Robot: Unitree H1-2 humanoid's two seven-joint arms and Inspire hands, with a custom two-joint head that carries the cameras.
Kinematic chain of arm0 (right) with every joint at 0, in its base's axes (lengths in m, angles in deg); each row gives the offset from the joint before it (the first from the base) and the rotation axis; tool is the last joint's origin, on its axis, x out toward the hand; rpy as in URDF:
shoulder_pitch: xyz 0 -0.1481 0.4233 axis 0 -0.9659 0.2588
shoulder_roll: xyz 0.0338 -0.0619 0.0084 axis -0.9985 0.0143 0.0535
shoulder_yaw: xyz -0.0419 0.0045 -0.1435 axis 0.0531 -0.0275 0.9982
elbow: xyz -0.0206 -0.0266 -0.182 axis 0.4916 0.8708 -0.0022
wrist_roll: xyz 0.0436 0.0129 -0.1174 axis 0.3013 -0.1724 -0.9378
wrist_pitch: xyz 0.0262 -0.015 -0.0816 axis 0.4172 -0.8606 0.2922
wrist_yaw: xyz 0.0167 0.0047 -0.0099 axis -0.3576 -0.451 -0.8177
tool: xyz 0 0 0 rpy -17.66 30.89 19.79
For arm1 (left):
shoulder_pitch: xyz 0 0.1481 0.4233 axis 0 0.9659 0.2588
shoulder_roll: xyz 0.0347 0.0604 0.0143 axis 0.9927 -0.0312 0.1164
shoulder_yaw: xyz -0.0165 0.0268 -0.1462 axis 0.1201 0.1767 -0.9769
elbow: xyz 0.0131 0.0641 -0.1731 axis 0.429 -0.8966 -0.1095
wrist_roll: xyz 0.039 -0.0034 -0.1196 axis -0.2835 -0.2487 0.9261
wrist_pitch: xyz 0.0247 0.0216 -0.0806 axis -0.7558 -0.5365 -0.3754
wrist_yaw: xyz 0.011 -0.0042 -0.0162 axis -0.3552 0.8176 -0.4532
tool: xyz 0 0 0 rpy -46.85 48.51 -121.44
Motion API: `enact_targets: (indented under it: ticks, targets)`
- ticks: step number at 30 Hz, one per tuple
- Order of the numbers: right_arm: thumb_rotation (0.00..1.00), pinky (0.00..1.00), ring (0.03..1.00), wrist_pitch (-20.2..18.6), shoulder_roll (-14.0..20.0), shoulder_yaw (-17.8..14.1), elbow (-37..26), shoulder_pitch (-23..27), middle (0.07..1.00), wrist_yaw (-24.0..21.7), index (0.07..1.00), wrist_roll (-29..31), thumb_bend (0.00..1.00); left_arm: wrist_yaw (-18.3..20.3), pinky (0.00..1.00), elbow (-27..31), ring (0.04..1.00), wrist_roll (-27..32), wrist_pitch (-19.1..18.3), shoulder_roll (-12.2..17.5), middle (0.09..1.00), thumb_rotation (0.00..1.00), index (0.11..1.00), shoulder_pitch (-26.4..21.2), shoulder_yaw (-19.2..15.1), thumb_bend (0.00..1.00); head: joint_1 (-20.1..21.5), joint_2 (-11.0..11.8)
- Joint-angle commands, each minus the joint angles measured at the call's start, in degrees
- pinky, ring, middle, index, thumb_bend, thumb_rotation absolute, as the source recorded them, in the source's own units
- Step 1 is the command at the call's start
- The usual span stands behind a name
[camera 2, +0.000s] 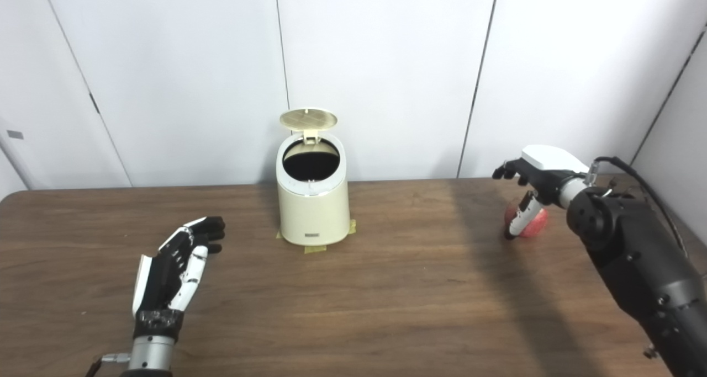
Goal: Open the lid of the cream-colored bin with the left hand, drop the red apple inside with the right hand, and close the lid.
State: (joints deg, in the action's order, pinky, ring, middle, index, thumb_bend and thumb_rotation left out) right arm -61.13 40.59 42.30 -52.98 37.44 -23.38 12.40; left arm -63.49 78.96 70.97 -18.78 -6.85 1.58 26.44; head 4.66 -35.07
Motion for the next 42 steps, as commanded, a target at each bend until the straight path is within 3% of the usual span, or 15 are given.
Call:
enact_targets:
  ticks: [1,7,12,20,23,28,34,38,42]
  targets:
    - [0.16,0.65,0.817,0.4,2.1,0.1,0.9,2.5,0.851,1.3,0.794,-1.1,0.94,-0.3,0.67,-0.4,0.739,-1.3,1.5,0.2,0.747,0.63,0.721,-1.2,0.0,0.21,0.0,-0.1]
    - [0.18,0.72,0.861,0.6,3.1,2.1,3.0,2.2,0.880,1.7,0.798,-3.2,0.94,-0.2,0.66,0.1,0.735,-1.4,1.6,0.2,0.742,0.64,0.718,-1.0,-0.1,0.21,0.1,-0.4]
    - [0.19,0.66,0.821,2.2,3.5,2.9,3.8,2.2,0.853,3.0,0.786,-3.3,0.94,0.2,0.66,0.3,0.730,-0.6,1.2,0.1,0.742,0.65,0.719,-0.9,-0.2,0.21,0.1,-0.5]
    - [0.24,0.69,0.801,2.5,4.3,4.3,4.1,1.9,0.842,2.6,0.787,-5.2,0.90,0.2,0.66,1.0,0.732,-1.5,0.7,0.3,0.743,0.64,0.718,-0.8,0.1,0.20,0.2,-0.7]
    - [0.22,0.72,0.804,2.0,4.1,3.7,2.5,1.1,0.836,1.1,0.789,-4.0,0.87,0.2,0.66,0.8,0.731,-1.6,0.9,0.5,0.742,0.64,0.718,-0.8,0.0,0.20,0.2,-0.8]
    - [0.13,0.69,0.793,3.1,3.7,2.6,2.3,0.0,0.812,1.8,0.775,-2.0,0.86,0.2,0.66,0.9,0.730,-1.8,1.1,0.5,0.739,0.64,0.716,-0.8,-0.1,0.20,0.2,-0.9]
    - [0.14,0.63,0.770,2.1,3.1,1.9,1.2,-0.4,0.802,1.6,0.783,-0.9,0.87,0.4,0.66,0.8,0.732,-1.3,1.2,0.5,0.741,0.63,0.716,-0.8,-0.1,0.20,0.0,-1.0]
    - [0.13,0.67,0.826,2.1,2.8,2.1,1.4,-0.1,0.858,1.8,0.800,-0.8,0.88,0.2,0.65,0.9,0.729,-1.7,1.2,0.6,0.740,0.63,0.715,-0.8,-0.1,0.20,0.0,-1.1]
    - [0.15,0.68,0.823,3.1,2.4,2.0,3.6,0.7,0.854,2.7,0.804,-0.1,0.87,0.3,0.65,0.9,0.730,-1.4,1.1,0.5,0.739,0.63,0.712,-0.7,-0.2,0.20,-0.1,-1.1]
